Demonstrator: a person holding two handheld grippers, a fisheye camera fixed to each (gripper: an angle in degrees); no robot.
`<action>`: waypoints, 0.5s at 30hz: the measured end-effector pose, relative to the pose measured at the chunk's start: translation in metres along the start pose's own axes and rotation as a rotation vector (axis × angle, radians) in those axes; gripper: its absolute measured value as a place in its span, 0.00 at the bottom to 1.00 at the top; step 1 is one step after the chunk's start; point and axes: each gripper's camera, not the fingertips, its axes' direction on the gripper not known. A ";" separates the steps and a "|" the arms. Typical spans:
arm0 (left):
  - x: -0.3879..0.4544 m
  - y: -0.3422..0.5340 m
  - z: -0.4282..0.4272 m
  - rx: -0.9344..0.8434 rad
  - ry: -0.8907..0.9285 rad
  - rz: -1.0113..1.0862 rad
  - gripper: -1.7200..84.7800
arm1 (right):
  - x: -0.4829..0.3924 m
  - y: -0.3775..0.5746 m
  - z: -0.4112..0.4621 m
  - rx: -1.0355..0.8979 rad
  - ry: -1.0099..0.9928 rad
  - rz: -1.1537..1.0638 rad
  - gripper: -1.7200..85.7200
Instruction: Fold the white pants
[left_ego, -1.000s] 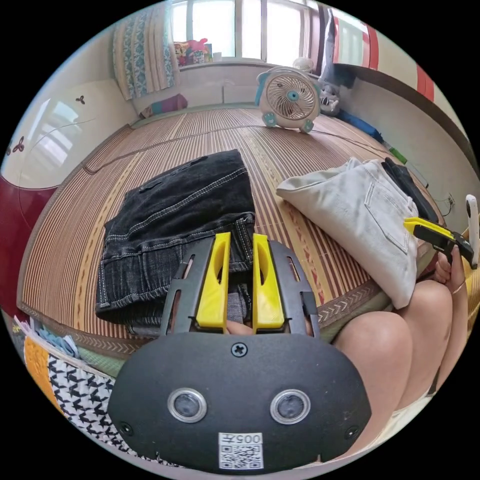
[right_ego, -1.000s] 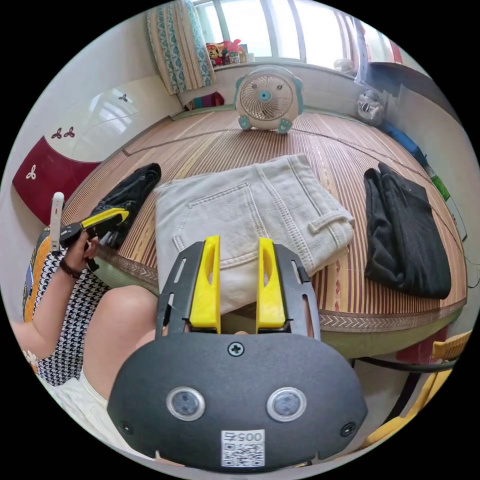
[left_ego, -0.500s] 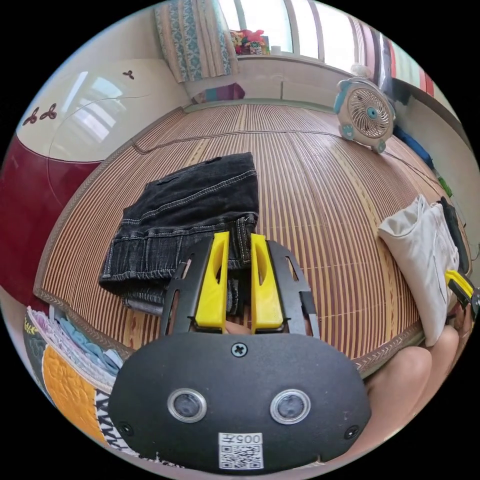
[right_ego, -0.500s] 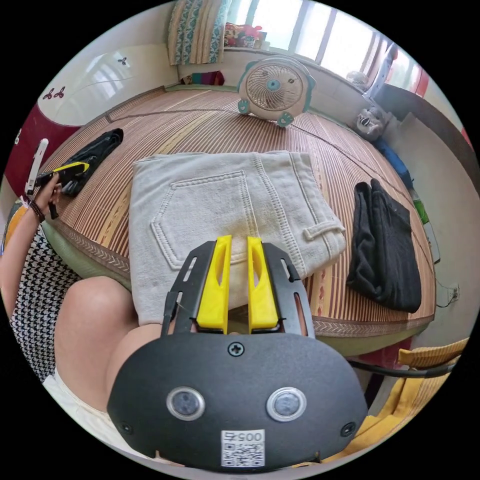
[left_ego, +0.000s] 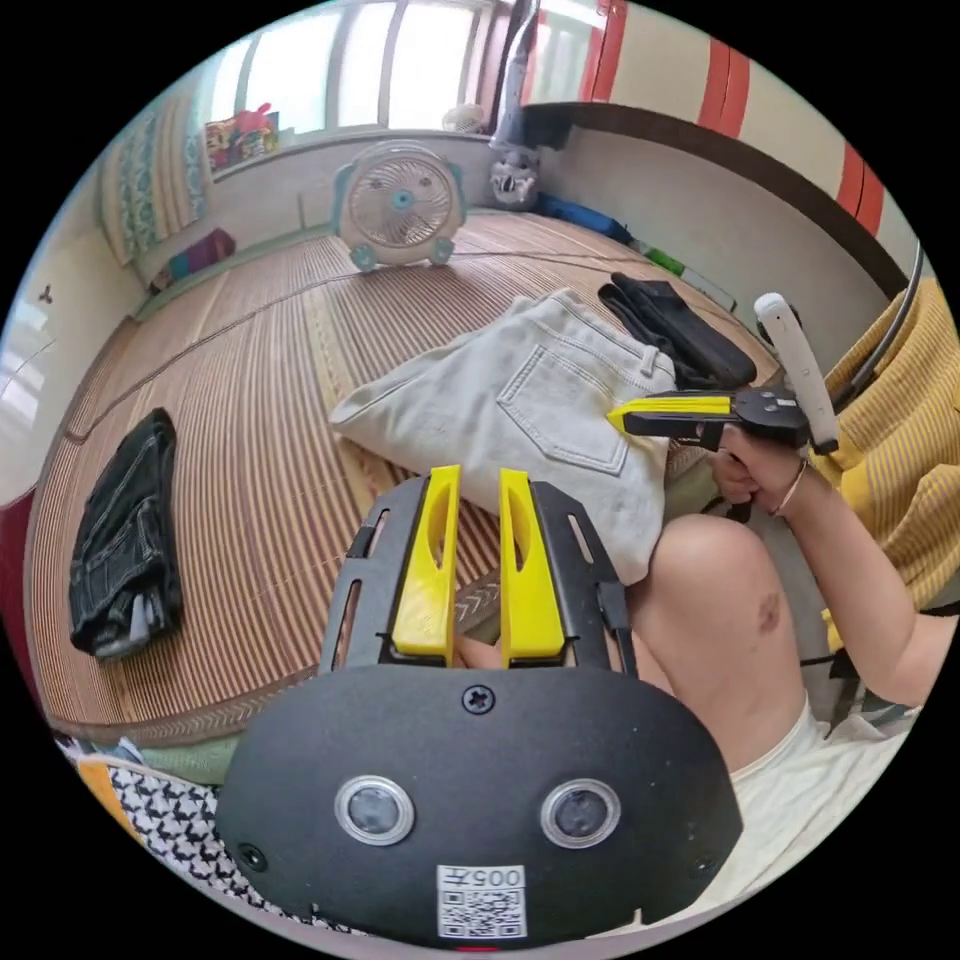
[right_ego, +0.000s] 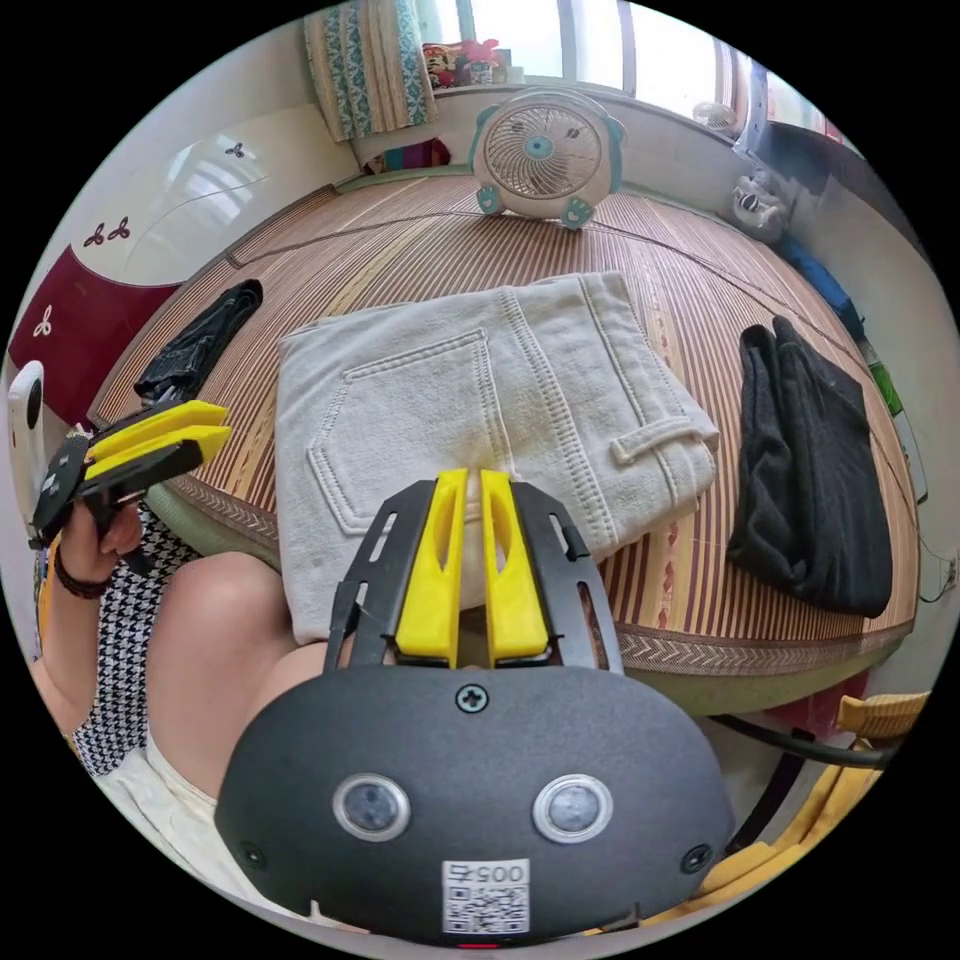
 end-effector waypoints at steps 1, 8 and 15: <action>0.006 -0.013 0.011 -0.033 0.035 0.015 0.10 | 0.002 0.001 -0.001 0.000 -0.007 0.002 0.01; 0.032 -0.048 0.065 -0.247 -0.004 0.013 0.10 | 0.007 0.010 -0.008 -0.018 -0.036 -0.037 0.00; 0.031 -0.064 0.069 -0.289 -0.005 -0.019 0.09 | 0.003 0.021 -0.016 -0.065 -0.122 -0.082 0.00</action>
